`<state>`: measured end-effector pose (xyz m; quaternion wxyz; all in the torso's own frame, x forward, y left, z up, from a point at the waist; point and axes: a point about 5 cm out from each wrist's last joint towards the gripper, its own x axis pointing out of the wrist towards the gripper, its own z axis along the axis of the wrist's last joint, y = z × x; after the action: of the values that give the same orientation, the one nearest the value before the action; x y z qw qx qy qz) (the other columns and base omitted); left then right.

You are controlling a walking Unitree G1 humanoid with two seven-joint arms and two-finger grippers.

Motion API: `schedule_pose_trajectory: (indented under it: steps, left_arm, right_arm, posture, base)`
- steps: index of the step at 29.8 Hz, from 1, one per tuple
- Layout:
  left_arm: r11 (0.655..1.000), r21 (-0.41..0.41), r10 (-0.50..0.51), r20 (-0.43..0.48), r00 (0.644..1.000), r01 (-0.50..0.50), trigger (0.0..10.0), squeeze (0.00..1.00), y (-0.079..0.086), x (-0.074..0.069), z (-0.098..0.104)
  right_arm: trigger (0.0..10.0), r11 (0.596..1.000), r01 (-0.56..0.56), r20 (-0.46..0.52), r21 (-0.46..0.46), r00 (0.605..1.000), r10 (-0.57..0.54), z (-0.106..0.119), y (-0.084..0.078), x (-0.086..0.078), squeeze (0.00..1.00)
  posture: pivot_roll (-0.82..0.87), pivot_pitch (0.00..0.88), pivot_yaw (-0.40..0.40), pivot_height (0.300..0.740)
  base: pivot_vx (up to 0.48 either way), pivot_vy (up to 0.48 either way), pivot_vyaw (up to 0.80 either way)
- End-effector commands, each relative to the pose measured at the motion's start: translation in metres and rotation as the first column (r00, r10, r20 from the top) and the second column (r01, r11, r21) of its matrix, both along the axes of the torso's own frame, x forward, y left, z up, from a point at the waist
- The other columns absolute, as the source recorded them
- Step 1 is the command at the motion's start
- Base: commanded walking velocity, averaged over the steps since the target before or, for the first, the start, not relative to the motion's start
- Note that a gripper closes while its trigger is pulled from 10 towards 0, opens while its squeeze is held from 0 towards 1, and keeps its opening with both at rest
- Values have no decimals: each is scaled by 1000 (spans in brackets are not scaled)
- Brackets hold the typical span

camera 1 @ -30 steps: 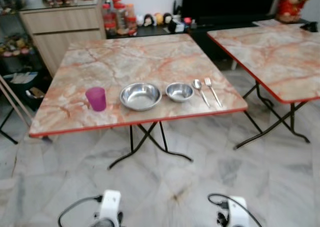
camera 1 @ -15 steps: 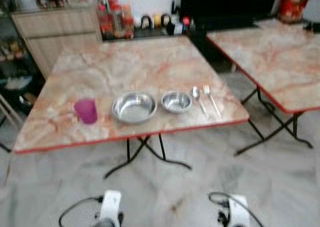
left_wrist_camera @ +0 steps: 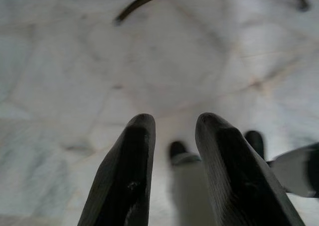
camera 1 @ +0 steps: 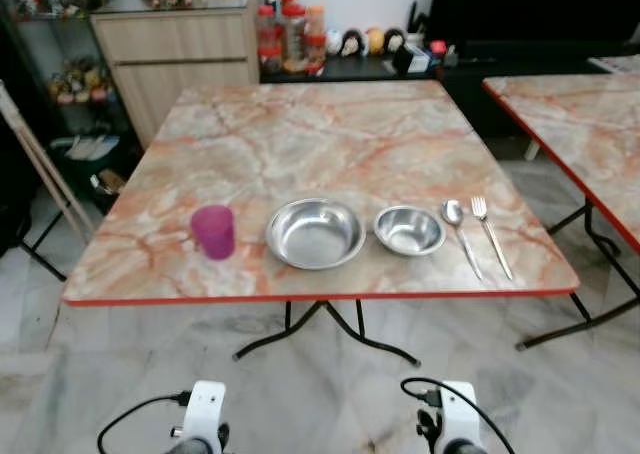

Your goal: Setting the table

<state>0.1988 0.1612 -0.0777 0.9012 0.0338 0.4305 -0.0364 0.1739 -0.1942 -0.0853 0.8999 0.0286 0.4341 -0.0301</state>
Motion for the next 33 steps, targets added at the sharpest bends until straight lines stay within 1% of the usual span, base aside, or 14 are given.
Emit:
schedule_pose_trajectory:
  steps: [1, 4, 9, 28, 33]
  left_arm:
    - [1000, 24, 5, -3, 1000, -5, 10000, 0, 11, 0, 1]
    - [1000, 14, 4, -1, 1000, -4, 10000, 0, 10, 0, 1]
    - [999, 36, -16, -6, 1000, 16, 10000, 0, 11, 0, 0]
    - [999, 42, -10, -9, 1000, 11, 10000, 0, 13, -4, -1]
    - [999, 38, 7, 6, 1000, -7, 10000, 0, 14, -1, 1]
  right_arm:
    - [10000, 1000, -5, 31, 10, 1000, 5, 4, 5, 9, 0]
    - [10000, 1000, 1, 29, 12, 1000, -1, 4, 5, 9, 0]
    - [10000, 1000, -5, 26, 11, 1000, 4, 3, 5, 8, 0]
    - [10000, 1000, -16, 19, 8, 1000, 16, 2, 7, 5, 0]
    - [10000, 1000, -15, 18, 9, 1000, 15, 2, 7, 5, 0]
  posture:
    - [13, 0, -33, 725]
    - [13, 0, -33, 725]
    - [12, 0, -31, 725]
    - [17, 0, -35, 725]
    - [18, 0, -36, 725]
  base:
    - [0, 0, 0]
    - [0, 0, 0]
    - [0, 0, 0]
    - [0, -465, 0]
    - [0, 0, 0]
